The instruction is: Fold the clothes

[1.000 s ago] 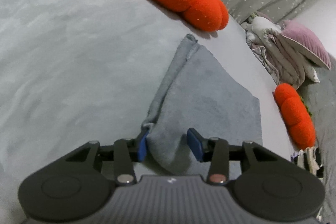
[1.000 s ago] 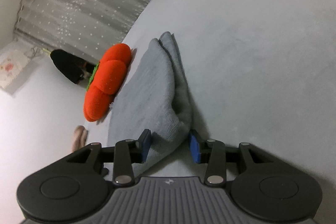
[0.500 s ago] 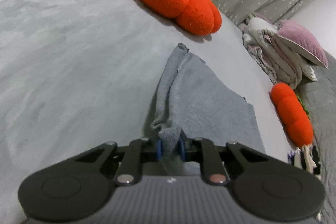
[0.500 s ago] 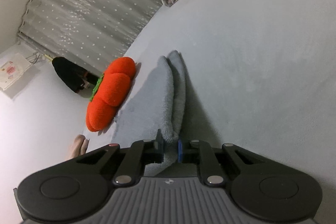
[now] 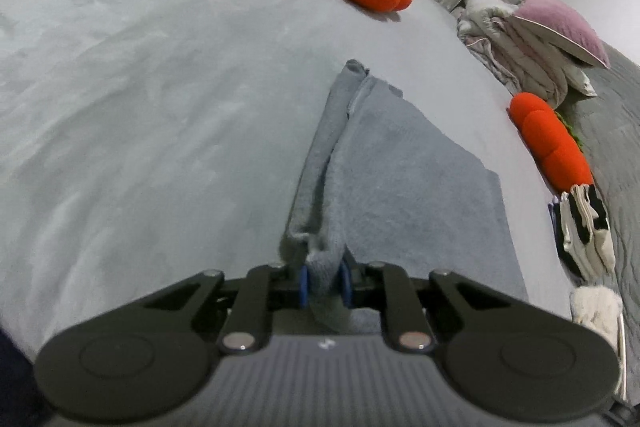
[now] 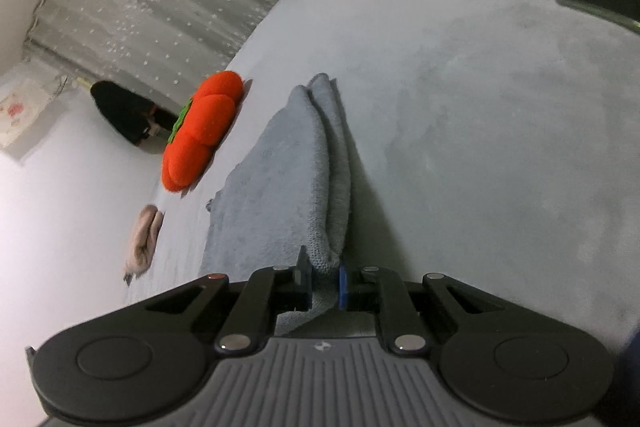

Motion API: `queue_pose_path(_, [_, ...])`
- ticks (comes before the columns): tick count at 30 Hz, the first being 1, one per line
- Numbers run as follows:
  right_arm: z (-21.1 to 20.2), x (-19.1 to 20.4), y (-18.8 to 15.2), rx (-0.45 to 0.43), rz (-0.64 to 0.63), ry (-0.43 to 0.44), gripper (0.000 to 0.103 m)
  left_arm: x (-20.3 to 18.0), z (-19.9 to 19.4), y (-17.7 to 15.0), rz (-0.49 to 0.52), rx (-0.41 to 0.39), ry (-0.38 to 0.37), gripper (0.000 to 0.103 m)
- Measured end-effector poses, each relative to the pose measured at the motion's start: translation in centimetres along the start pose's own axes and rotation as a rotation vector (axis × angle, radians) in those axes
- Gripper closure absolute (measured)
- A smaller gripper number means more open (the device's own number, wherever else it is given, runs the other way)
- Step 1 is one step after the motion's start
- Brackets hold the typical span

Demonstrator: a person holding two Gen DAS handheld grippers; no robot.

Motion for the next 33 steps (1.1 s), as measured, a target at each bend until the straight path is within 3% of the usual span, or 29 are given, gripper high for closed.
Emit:
queue_pose_path(3, [-0.3, 0.1, -0.7, 0.010, -0.094, -0.026, 0.089, 0.0, 0.1, -0.4, 0.024, 0.004, -0.001, 0.088])
queue_pose_path(8, [0.4, -0.1, -1.2, 0.045, -0.174, -0.092, 0.082, 0.7, 0.7, 0.1, 0.043, 0.018, 0.005, 0.076])
queue_pose_path(17, [-0.3, -0.2, 2.8, -0.023, -0.238, -0.188, 0.076, 0.9, -0.1, 4.2, 0.136, -0.081, 0.083, 0.071])
queue_pose_path(25, [3.9, 3.6, 6.9, 0.026, -0.497, -0.133, 0.077, -3.2, 1.9, 7.3, 0.259, -0.117, -0.043, 0.074])
queue_pose_path(33, [7.9, 4.2, 7.7, 0.097, -0.575, -0.126, 0.077, -4.8, 6.3, 7.7, 0.319, -0.069, -0.013, 0.074])
Point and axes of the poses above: each gripper's, at about its wrist camera, not at the fingertips, and z roughly the way its jaws point, x to its left, y to its top, the point moved 5 cm from there along z, roughly the way its jaws point, and after that the axes turned 2 degrees about -x, right-handed, at the moved point
